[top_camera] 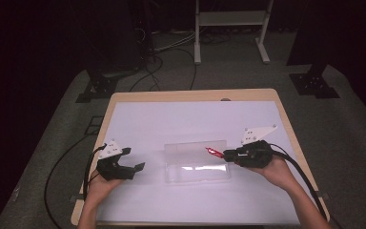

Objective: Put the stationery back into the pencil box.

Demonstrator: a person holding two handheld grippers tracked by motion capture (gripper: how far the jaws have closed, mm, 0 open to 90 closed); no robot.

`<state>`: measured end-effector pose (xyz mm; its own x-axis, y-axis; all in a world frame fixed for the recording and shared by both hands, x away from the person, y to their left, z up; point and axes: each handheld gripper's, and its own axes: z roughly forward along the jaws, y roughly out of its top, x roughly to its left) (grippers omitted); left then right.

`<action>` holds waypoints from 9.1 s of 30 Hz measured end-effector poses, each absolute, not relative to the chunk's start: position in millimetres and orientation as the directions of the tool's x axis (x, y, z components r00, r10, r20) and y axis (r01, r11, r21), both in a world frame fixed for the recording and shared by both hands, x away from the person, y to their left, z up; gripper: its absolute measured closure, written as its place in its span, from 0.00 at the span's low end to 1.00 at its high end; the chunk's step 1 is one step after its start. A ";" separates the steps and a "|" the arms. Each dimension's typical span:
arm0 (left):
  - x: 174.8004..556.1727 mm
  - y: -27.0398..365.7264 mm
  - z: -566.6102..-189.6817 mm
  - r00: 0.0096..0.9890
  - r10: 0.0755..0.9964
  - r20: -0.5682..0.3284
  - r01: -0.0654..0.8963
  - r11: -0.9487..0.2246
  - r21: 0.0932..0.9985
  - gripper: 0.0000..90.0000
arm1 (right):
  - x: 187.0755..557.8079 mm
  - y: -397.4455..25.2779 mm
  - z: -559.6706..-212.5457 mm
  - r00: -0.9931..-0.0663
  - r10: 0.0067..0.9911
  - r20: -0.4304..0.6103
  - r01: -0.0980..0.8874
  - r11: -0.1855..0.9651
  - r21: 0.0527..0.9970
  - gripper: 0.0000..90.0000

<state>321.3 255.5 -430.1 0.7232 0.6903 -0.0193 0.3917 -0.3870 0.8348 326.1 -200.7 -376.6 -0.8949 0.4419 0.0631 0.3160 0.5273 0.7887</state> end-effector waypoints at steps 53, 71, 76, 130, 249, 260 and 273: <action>319.3 258.0 -427.4 0.727 0.686 -0.032 0.388 -0.372 0.843 0.12 | 358.7 -146.9 -422.8 -0.950 0.299 0.094 0.270 0.629 0.729 0.88; 319.7 257.1 -428.1 0.732 0.680 -0.037 0.391 -0.375 0.841 0.12 | 361.3 -135.3 -440.0 -0.956 0.281 0.086 0.256 0.651 0.715 0.88; 319.4 257.6 -427.8 0.732 0.681 -0.042 0.392 -0.370 0.842 0.12 | 362.1 -133.2 -443.7 -0.955 0.284 0.085 0.259 0.659 0.706 0.88; 320.5 259.7 -428.4 0.718 0.695 -0.047 0.401 -0.358 0.843 0.11 | 368.8 -129.4 -462.2 -0.945 0.286 0.160 0.315 0.659 0.683 0.86; 317.5 259.8 -426.5 0.725 0.686 -0.057 0.395 -0.347 0.851 0.10 | 332.0 -292.2 -446.0 -0.761 0.639 0.116 0.509 0.476 0.717 0.35; 316.8 259.7 -425.5 0.727 0.684 -0.060 0.391 -0.340 0.855 0.10 | 322.2 -305.8 -454.2 -0.741 0.657 0.140 0.537 0.454 0.711 0.35; 314.2 256.0 -421.7 0.743 0.666 -0.066 0.372 -0.330 0.867 0.10 | 310.7 -318.5 -459.2 -0.717 0.680 0.153 0.562 0.435 0.704 0.35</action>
<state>314.2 256.0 -421.7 0.7432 0.6658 -0.0655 0.3723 -0.3302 0.8674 310.7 -318.5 -459.2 -0.7172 0.6800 0.1526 0.5620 0.4348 0.7036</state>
